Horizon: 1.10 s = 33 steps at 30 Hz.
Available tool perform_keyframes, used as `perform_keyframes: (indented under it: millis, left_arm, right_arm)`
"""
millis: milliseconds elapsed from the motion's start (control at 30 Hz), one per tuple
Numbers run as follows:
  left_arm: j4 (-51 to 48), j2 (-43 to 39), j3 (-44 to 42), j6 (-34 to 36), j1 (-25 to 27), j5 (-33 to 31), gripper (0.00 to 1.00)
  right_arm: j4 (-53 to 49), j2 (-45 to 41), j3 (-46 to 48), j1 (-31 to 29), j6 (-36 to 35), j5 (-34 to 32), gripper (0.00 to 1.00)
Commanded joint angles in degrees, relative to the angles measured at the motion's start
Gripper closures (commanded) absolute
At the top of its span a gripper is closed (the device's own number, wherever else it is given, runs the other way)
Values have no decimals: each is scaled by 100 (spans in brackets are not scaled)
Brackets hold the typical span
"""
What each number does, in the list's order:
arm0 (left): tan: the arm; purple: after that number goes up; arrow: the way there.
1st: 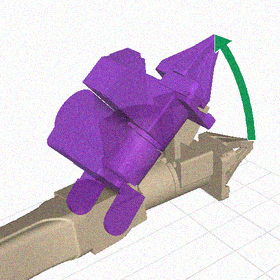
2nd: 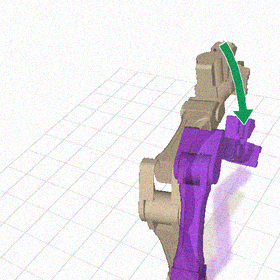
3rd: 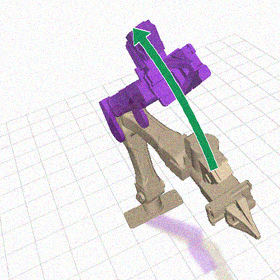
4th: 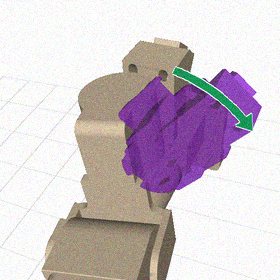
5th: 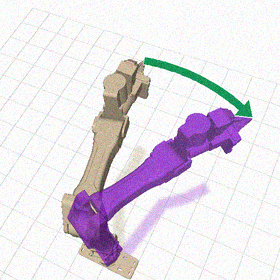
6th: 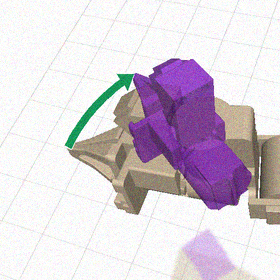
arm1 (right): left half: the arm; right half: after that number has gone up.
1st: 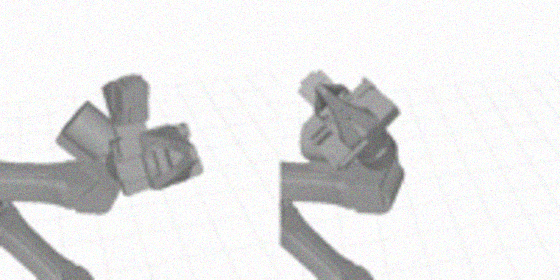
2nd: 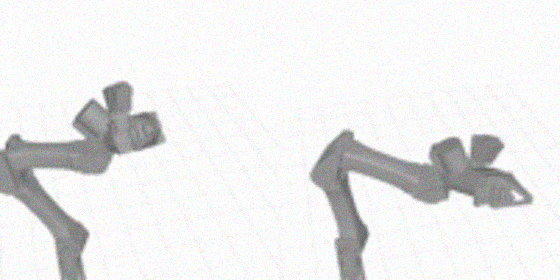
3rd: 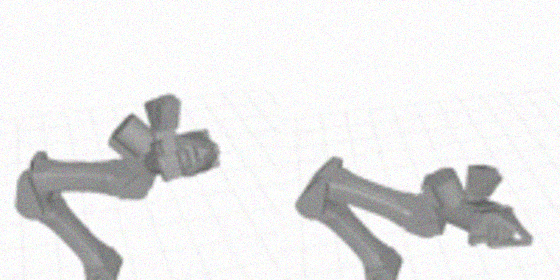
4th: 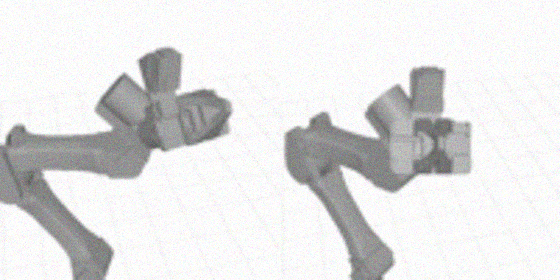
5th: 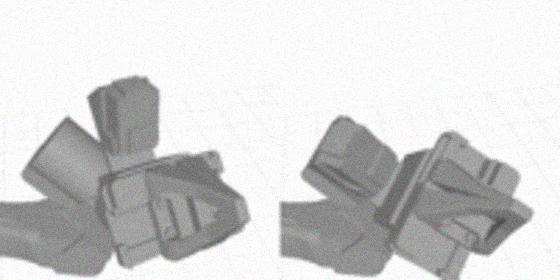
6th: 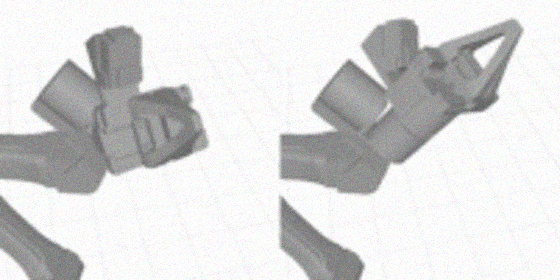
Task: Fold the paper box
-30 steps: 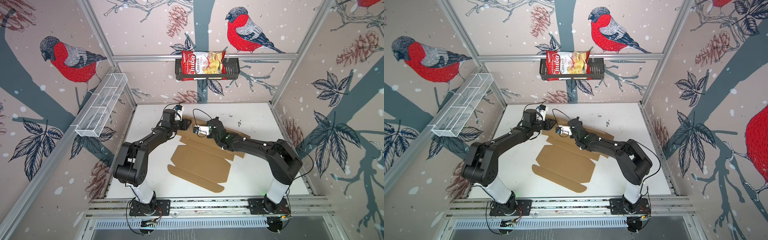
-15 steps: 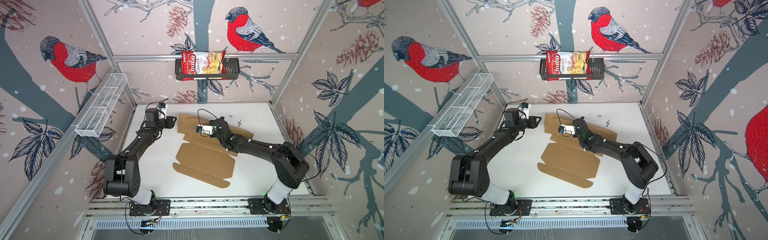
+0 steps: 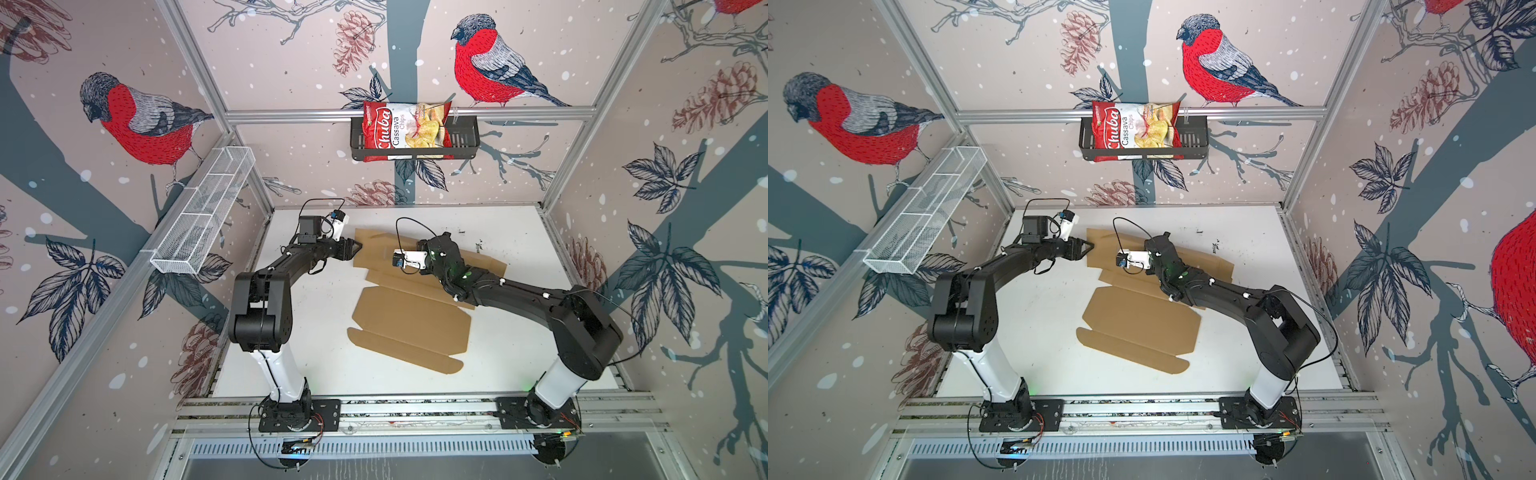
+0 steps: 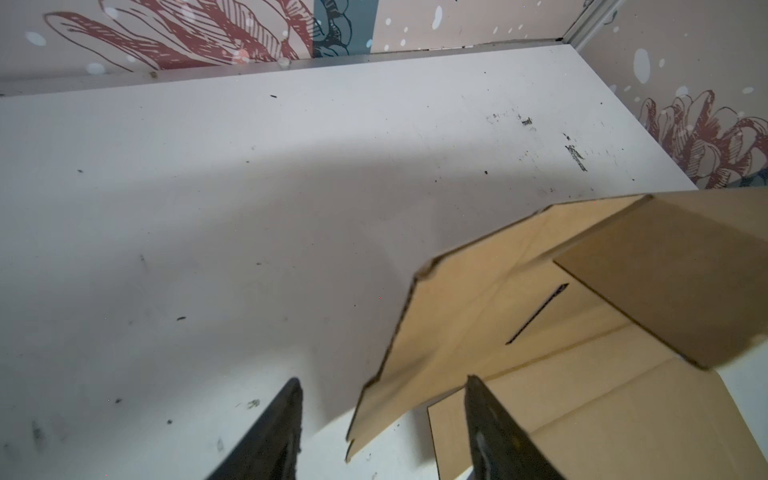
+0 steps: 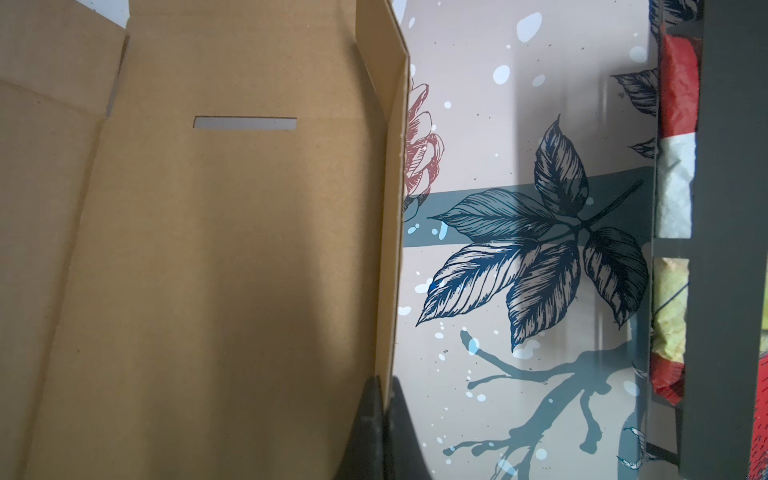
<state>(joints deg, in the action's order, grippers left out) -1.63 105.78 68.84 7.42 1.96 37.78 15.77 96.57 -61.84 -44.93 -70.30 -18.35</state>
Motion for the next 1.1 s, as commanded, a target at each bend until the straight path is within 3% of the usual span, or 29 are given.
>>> perform_keyframes:
  millis: [0, 233, 400, 600, 733, 1067]
  left_arm:
    - [-39, 144, 112, 369, -9, 484, 42]
    - [89, 259, 199, 665, -20, 967, 54]
    - [-1, 149, 140, 868, -26, 969, 83]
    - [161, -68, -3, 817, -8, 932, 99]
    - [239, -264, -115, 781, 69, 755, 100]
    - [686, -1054, -845, 865, 702, -547, 100]
  right_arm:
    - [-3, -34, -47, 12, 24, 66, 100]
    - [-57, -14, -90, 19, 25, 119, 100]
    - [-161, 10, -168, 39, 43, 138, 100]
    - [-284, 72, -249, 45, 78, 127, 100]
    - [-442, 80, -329, 104, 102, 117, 100]
    - [-671, 169, -606, 226, 132, 108, 96]
